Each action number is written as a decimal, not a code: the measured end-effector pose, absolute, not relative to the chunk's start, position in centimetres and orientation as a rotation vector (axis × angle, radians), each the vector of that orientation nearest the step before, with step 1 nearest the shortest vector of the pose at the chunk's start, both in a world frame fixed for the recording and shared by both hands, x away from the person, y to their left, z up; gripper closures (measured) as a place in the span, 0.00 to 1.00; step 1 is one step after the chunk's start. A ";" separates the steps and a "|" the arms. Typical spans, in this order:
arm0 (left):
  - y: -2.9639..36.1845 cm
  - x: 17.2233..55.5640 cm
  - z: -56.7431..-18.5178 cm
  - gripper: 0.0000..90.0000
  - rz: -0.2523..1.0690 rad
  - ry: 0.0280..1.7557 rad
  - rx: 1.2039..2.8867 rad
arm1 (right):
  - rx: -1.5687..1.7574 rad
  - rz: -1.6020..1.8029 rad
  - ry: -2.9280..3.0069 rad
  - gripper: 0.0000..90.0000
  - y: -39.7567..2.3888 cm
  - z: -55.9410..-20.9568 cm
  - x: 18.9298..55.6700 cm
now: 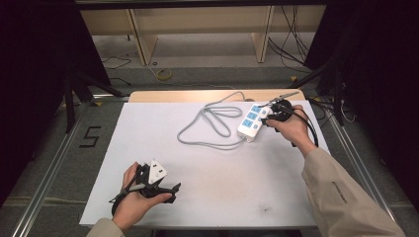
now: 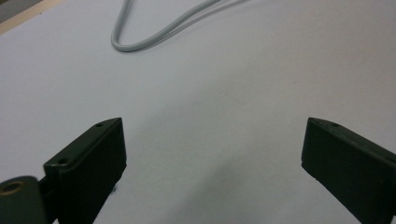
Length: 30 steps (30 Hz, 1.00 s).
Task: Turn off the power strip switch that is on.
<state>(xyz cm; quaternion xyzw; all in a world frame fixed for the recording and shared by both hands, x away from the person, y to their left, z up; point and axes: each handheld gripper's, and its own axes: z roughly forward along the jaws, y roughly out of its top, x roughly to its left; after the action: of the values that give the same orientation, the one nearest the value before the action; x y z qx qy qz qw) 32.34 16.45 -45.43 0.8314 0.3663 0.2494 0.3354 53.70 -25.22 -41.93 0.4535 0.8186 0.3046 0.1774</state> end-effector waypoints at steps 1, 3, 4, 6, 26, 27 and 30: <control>16.4 32.3 -45.4 0.07 0.651 0.955 2.169 | 1.285 0.865 2.316 0.68 -25.2 -41.9 53.5; 16.4 32.3 -45.4 0.07 0.650 0.957 2.169 | 1.278 0.877 2.314 0.65 -25.3 -41.8 53.1; 16.4 32.3 -45.5 0.07 0.650 0.958 2.168 | 1.272 0.886 2.314 0.64 -25.3 -41.8 52.9; 16.4 32.4 -45.5 0.07 0.649 0.958 2.168 | 1.271 0.896 2.315 0.61 -25.3 -41.8 52.5; 16.4 32.3 -45.5 0.07 0.652 0.961 2.167 | 1.252 0.974 2.310 0.43 -26.2 -41.6 48.6; 16.4 32.3 -45.5 0.07 0.652 0.961 2.167 | 1.249 0.980 2.309 0.43 -26.3 -41.6 48.3; 16.4 32.4 -45.5 0.07 0.652 0.966 2.159 | 1.230 0.991 2.314 0.41 -26.5 -41.6 47.5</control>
<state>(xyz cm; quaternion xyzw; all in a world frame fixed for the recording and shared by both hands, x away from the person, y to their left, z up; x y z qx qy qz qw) 32.36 16.43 -45.50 0.8284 0.3706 0.2502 0.3374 47.52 -26.50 -41.65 0.4328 0.8140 0.3485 0.1693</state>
